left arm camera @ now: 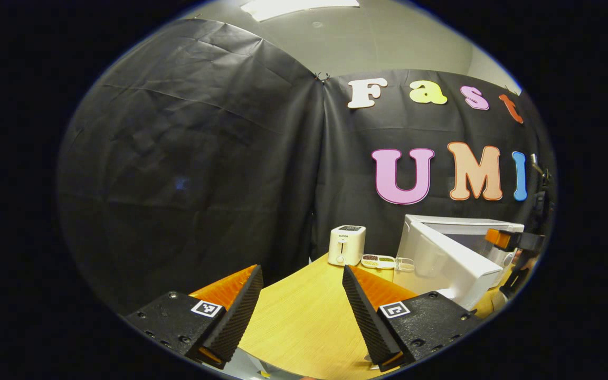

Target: Open the microwave oven with the left hand, put the food in, and close the microwave oven.

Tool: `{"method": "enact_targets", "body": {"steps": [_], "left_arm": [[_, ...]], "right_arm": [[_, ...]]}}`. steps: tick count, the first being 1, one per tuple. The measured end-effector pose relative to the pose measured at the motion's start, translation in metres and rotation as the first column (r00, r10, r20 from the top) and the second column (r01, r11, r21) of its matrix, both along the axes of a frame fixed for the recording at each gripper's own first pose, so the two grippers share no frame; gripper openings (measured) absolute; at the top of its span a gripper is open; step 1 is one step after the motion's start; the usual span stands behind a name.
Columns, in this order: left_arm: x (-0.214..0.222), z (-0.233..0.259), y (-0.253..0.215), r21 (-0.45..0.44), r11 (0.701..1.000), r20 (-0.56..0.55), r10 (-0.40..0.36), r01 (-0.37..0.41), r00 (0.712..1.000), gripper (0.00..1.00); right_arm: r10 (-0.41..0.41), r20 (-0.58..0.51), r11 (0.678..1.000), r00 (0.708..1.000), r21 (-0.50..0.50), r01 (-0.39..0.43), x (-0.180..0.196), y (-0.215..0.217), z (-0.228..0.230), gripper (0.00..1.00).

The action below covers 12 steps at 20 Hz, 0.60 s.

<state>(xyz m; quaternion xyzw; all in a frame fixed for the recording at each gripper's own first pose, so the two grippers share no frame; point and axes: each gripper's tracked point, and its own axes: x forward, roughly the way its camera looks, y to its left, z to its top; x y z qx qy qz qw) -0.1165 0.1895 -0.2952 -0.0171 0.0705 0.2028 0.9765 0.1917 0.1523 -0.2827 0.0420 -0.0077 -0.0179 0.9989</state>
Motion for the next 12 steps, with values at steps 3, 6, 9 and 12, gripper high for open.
{"method": "enact_targets", "body": {"steps": [3, 6, 9, 12], "left_arm": [[-0.003, 0.000, 0.002, 0.005, 1.000, -0.006, 0.009, -0.009, 1.000, 0.93], [-0.003, -0.001, 0.003, 0.008, 1.000, -0.014, 0.016, -0.016, 1.000, 0.93], [-0.003, -0.001, 0.002, 0.003, 1.000, -0.017, 0.019, -0.019, 1.000, 0.93], [-0.003, 0.000, -0.003, -0.014, 1.000, -0.007, 0.017, -0.017, 1.000, 0.93]], "right_arm": [[0.011, 0.034, 1.000, 0.999, -0.019, -0.010, -0.023, -0.020, 0.032, 0.91], [0.010, 0.060, 0.998, 0.998, -0.057, -0.006, -0.039, -0.047, 0.060, 0.91], [-0.025, 0.134, 0.996, 0.991, -0.082, 0.036, -0.046, -0.081, 0.092, 0.91], [-0.070, 0.163, 0.991, 0.984, -0.105, 0.088, -0.048, -0.120, 0.112, 0.91]]}}
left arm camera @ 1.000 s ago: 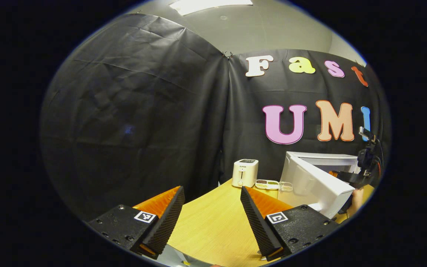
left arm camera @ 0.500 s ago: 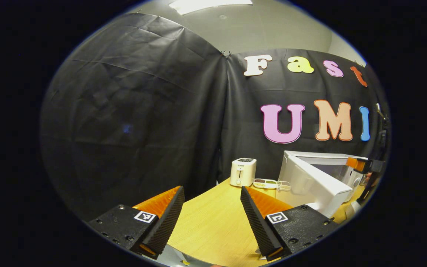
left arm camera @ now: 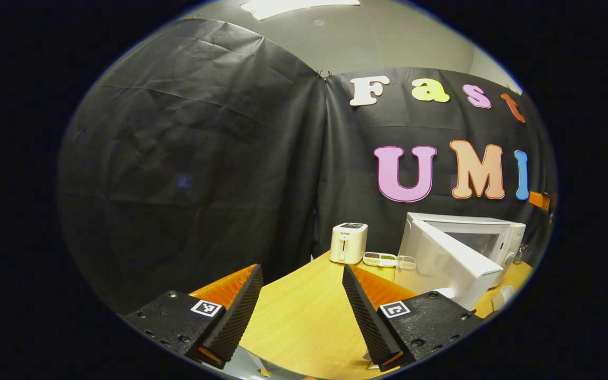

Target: Open the microwave oven with the left hand, put the food in, and close the microwave oven.

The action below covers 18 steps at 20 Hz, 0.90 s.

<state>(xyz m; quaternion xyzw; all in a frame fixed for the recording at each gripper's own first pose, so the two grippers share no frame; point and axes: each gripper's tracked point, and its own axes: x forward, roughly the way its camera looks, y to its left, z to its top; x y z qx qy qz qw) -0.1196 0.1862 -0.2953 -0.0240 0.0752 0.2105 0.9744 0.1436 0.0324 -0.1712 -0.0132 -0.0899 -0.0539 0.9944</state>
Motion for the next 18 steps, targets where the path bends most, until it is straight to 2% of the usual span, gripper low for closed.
{"method": "enact_targets", "body": {"steps": [2, 3, 4, 6, 7, 8, 9, 10, 11, 12, 13, 14, 15, 16, 17, 18], "left_arm": [[-0.004, 0.003, -0.005, 0.011, 1.000, -0.001, 0.001, -0.001, 1.000, 0.93], [-0.008, 0.008, -0.007, 0.022, 1.000, 0.013, -0.003, 0.003, 1.000, 0.89], [-0.010, 0.016, -0.009, 0.029, 1.000, 0.030, -0.001, 0.000, 1.000, 0.93], [-0.010, 0.030, -0.010, 0.057, 0.998, 0.048, 0.014, -0.016, 0.999, 0.93], [-0.011, 0.034, -0.011, 0.077, 0.997, 0.045, 0.021, -0.024, 0.999, 0.87], [-0.010, 0.037, -0.013, 0.093, 0.995, 0.042, 0.019, -0.023, 0.999, 0.87], [-0.009, 0.041, -0.017, 0.102, 0.995, 0.042, 0.012, -0.017, 0.999, 0.93], [-0.008, 0.044, -0.023, 0.104, 0.995, 0.052, 0.002, -0.007, 0.999, 0.93], [-0.006, 0.048, -0.027, 0.104, 0.995, 0.054, -0.004, -0.002, 0.999, 0.90], [-0.001, 0.047, -0.030, 0.104, 0.995, 0.042, -0.006, 0.002, 0.999, 0.90], [0.001, 0.045, -0.034, 0.106, 0.994, 0.026, -0.005, 0.002, 1.000, 0.85], [0.003, 0.041, -0.036, 0.106, 0.994, 0.008, -0.004, 0.003, 1.000, 0.89], [0.005, 0.038, -0.039, 0.100, 0.995, -0.007, -0.005, 0.005, 1.000, 0.87], [0.007, 0.034, -0.041, 0.092, 0.996, -0.020, -0.003, 0.005, 1.000, 0.85], [0.010, 0.033, -0.044, 0.082, 0.997, -0.036, -0.002, 0.004, 0.999, 0.79], [0.011, 0.028, -0.047, 0.077, 0.997, -0.055, 0.000, 0.005, 0.999, 0.77]], "right_arm": [[-0.023, -0.010, 1.000, 1.000, -0.013, 0.023, 0.007, -0.028, 0.008, 0.91], [-0.033, -0.009, 0.999, 0.999, -0.024, 0.033, 0.009, -0.040, 0.014, 0.91], [-0.043, -0.005, 0.999, 0.999, -0.034, 0.042, 0.009, -0.051, 0.020, 0.91], [-0.051, -0.002, 0.998, 0.999, -0.044, 0.051, 0.010, -0.068, 0.029, 0.91], [-0.047, -0.005, 0.998, 0.999, -0.046, 0.046, 0.012, -0.072, 0.032, 0.91], [-0.043, -0.009, 0.998, 0.999, -0.047, 0.043, 0.012, -0.079, 0.032, 0.99], [-0.038, -0.012, 0.998, 0.999, -0.053, 0.037, 0.012, -0.083, 0.032, 0.92], [-0.040, -0.012, 0.997, 0.999, -0.061, 0.039, 0.013, -0.089, 0.032, 0.91], [-0.049, -0.011, 0.996, 0.999, -0.070, 0.048, 0.013, -0.096, 0.032, 0.99], [-0.056, -0.014, 0.996, 0.998, -0.075, 0.055, 0.014, -0.102, 0.032, 0.99], [-0.058, -0.021, 0.995, 0.998, -0.080, 0.056, 0.014, -0.104, 0.029, 1.00], [-0.057, -0.026, 0.995, 0.998, -0.084, 0.055, 0.014, -0.107, 0.028, 0.92], [-0.062, -0.026, 0.994, 0.998, -0.089, 0.060, 0.016, -0.111, 0.028, 0.92], [-0.071, -0.027, 0.993, 0.997, -0.099, 0.068, 0.018, -0.116, 0.028, 1.00], [-0.081, -0.028, 0.991, 0.996, -0.111, 0.077, 0.020, -0.121, 0.028, 0.94], [-0.083, -0.034, 0.990, 0.996, -0.120, 0.078, 0.022, -0.124, 0.026, 0.95]]}}
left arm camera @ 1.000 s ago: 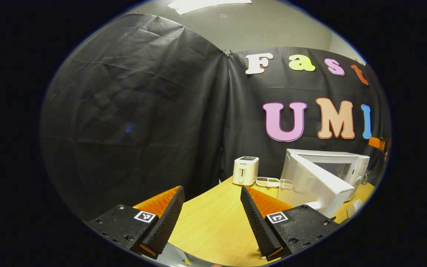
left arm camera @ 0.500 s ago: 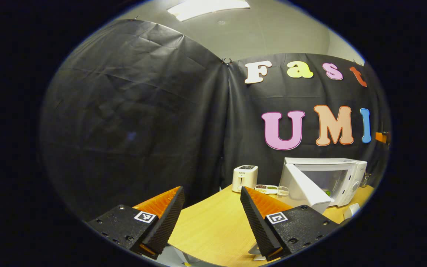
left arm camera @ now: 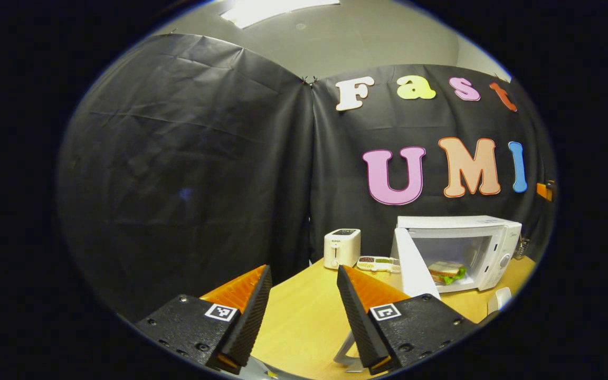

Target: Open the microwave oven with the left hand, put the food in, and close the microwave oven.

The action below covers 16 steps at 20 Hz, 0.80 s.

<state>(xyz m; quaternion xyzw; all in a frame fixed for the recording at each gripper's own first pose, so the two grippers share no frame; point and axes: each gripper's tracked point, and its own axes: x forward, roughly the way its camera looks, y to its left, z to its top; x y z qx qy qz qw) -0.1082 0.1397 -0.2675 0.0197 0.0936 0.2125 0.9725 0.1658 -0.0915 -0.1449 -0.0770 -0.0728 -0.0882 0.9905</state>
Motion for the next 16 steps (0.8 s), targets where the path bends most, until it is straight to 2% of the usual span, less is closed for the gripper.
{"method": "enact_targets", "body": {"steps": [2, 3, 4, 5, 7, 8, 11, 13, 14, 15, 16], "left_arm": [[-0.002, -0.006, -0.002, -0.004, 1.000, -0.029, 0.011, -0.011, 1.000, 0.58], [-0.002, -0.008, -0.005, -0.008, 1.000, -0.037, 0.012, -0.013, 0.999, 0.38], [-0.001, -0.007, -0.010, -0.013, 1.000, -0.038, 0.006, -0.007, 0.999, 0.28], [0.000, -0.005, -0.014, -0.019, 1.000, -0.037, 0.000, -0.001, 0.999, 0.10], [-0.001, -0.007, -0.024, -0.041, 0.999, -0.038, -0.026, 0.025, 0.999, 0.01], [0.002, -0.009, -0.031, -0.049, 0.998, -0.041, -0.047, 0.045, 0.998, 0.01], [-0.001, -0.015, -0.037, -0.040, 0.997, -0.061, -0.062, 0.059, 0.996, 0.00], [-0.001, -0.018, -0.046, -0.047, 0.996, -0.078, -0.079, 0.075, 0.994, 0.00], [0.000, -0.020, -0.051, -0.054, 0.995, -0.082, -0.089, 0.085, 0.993, 0.00], [0.001, -0.022, -0.057, -0.064, 0.993, -0.083, -0.103, 0.098, 0.991, 0.01], [0.001, -0.025, -0.065, -0.075, 0.990, -0.081, -0.123, 0.117, 0.989, 0.01]], "right_arm": [[0.019, -0.037, 1.000, 0.999, -0.024, -0.020, 0.004, 0.001, -0.010, 0.95], [0.023, -0.047, 0.999, 0.999, -0.022, -0.024, 0.004, 0.000, -0.012, 0.96], [0.030, -0.046, 0.999, 0.998, -0.017, -0.031, 0.005, 0.001, -0.010, 1.00], [0.043, -0.044, 0.999, 0.998, -0.012, -0.043, 0.004, 0.003, -0.008, 0.96], [0.050, -0.045, 0.999, 0.998, -0.005, -0.050, 0.002, 0.005, -0.007, 0.96], [0.044, -0.044, 0.999, 0.998, -0.004, -0.044, 0.001, 0.004, -0.006, 1.00], [0.029, -0.045, 1.000, 0.999, 0.013, -0.028, -0.003, -0.003, -0.006, 1.00], [0.021, -0.050, 0.999, 0.999, 0.026, -0.019, -0.004, -0.006, -0.007, 0.96], [0.004, -0.053, 1.000, 0.999, 0.023, -0.002, -0.004, -0.011, -0.009, 1.00], [-0.024, -0.052, 0.999, 0.998, 0.021, 0.025, -0.004, -0.018, -0.008, 0.96], [-0.046, -0.049, 0.999, 0.998, 0.020, 0.047, -0.005, -0.023, -0.007, 0.96]]}}
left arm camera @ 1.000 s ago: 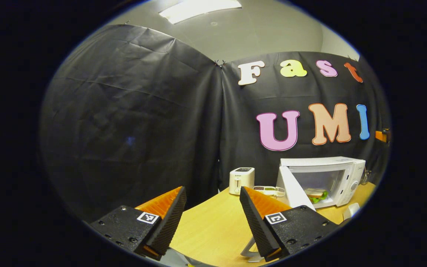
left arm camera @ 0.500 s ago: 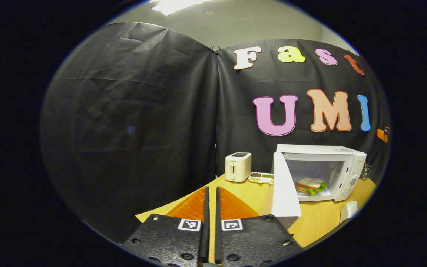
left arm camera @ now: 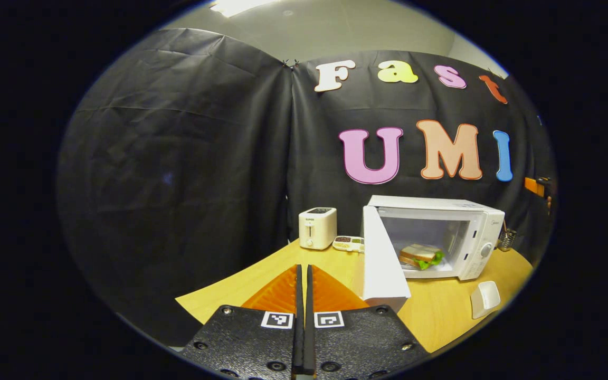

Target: Open the microwave oven with the left hand, put the food in, and close the microwave oven.

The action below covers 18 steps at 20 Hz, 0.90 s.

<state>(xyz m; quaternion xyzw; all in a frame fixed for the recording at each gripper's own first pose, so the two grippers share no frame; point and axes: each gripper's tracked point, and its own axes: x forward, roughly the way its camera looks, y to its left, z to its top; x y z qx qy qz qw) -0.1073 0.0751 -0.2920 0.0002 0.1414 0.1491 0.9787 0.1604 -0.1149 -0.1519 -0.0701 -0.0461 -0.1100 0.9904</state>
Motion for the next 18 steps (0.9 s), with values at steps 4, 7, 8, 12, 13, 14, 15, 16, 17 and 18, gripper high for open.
{"method": "enact_targets", "body": {"steps": [4, 7, 8, 12, 13, 14, 15, 16, 17, 18], "left_arm": [[0.007, -0.001, -0.035, -0.049, 0.996, 0.009, -0.071, 0.071, 0.997, 0.01], [0.013, -0.002, -0.062, -0.061, 0.991, 0.014, -0.120, 0.121, 0.993, 0.01], [0.016, -0.003, -0.069, -0.059, 0.989, 0.014, -0.133, 0.133, 0.991, 0.00], [0.030, -0.006, -0.109, -0.077, 0.977, 0.013, -0.200, 0.201, 0.980, 0.01], [0.036, -0.004, -0.121, -0.081, 0.972, 0.015, -0.218, 0.219, 0.976, 0.01], [0.042, -0.008, -0.131, -0.085, 0.968, 0.011, -0.237, 0.237, 0.971, 0.01], [0.047, -0.010, -0.142, -0.084, 0.963, 0.011, -0.255, 0.255, 0.967, 0.01], [0.051, -0.010, -0.151, -0.080, 0.959, 0.015, -0.271, 0.271, 0.962, 0.01], [0.056, -0.010, -0.162, -0.076, 0.955, 0.017, -0.286, 0.286, 0.958, 0.01], [0.064, -0.010, -0.172, -0.074, 0.951, 0.021, -0.300, 0.300, 0.954, 0.00]], "right_arm": [[-0.006, -0.001, 1.000, 1.000, 0.023, 0.006, 0.000, -0.001, -0.001, 0.96], [-0.003, -0.009, 1.000, 1.000, 0.029, 0.003, 0.003, -0.002, -0.004, 1.00], [0.000, -0.011, 0.999, 1.000, 0.033, 0.001, 0.005, -0.002, -0.004, 1.00], [0.022, -0.024, 0.999, 0.999, 0.047, -0.021, 0.006, -0.005, -0.007, 0.96], [0.023, -0.026, 0.998, 0.999, 0.051, -0.022, 0.005, -0.009, -0.008, 0.96], [0.021, -0.027, 0.998, 0.999, 0.055, -0.020, 0.004, -0.012, -0.007, 1.00], [0.016, -0.025, 0.998, 1.000, 0.061, -0.014, 0.003, -0.015, -0.005, 1.00], [0.010, -0.021, 0.998, 1.000, 0.069, -0.008, 0.003, -0.019, -0.003, 1.00], [0.004, -0.018, 0.997, 1.000, 0.079, -0.002, 0.001, -0.023, -0.003, 1.00], [0.001, -0.017, 0.996, 1.000, 0.089, 0.000, 0.000, -0.027, -0.003, 1.00]]}}
